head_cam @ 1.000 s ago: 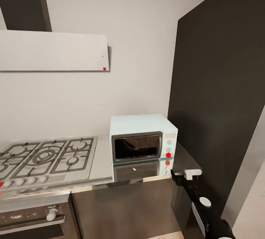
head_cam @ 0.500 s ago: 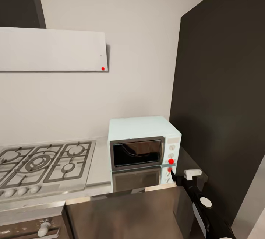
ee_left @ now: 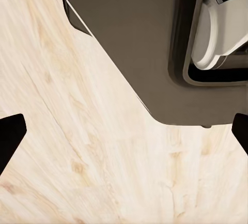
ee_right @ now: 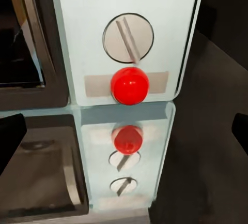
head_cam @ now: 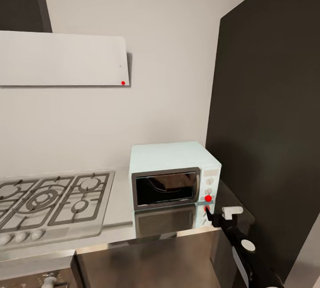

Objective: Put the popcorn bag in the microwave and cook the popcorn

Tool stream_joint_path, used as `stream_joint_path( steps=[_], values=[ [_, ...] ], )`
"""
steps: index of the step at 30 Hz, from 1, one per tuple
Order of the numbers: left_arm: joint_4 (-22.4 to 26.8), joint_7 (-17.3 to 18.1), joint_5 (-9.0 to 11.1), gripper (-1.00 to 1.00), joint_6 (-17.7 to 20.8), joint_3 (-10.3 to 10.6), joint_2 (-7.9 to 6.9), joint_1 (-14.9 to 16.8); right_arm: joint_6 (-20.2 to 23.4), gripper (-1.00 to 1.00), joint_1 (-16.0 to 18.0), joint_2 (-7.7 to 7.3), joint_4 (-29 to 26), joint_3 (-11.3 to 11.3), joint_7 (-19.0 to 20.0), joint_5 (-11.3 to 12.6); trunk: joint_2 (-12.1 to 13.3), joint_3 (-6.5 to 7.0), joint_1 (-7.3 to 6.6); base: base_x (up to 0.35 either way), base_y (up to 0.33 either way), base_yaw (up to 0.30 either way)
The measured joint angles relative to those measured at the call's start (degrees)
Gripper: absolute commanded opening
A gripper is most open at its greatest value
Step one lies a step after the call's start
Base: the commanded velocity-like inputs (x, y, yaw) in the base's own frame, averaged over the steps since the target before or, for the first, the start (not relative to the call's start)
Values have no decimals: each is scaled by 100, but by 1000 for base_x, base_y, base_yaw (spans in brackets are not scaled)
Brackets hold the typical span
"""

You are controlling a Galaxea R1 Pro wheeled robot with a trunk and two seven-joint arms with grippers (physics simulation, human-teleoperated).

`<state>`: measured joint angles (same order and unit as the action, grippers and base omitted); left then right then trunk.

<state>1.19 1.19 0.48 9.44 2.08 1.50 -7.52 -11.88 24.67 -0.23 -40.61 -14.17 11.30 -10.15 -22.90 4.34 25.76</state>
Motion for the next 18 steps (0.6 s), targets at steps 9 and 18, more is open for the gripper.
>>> stream_joint_path(
  steps=[9,18],
  values=[
    [0,0,0,100,0,0,0,0,26,100,0,1,88,-4,-14,1,1,0,1,92,0,0],
    [0,0,0,100,0,0,0,0,19,100,0,-9,362,-2,-13,-5,1,0,1,107,0,0]
  ],
)
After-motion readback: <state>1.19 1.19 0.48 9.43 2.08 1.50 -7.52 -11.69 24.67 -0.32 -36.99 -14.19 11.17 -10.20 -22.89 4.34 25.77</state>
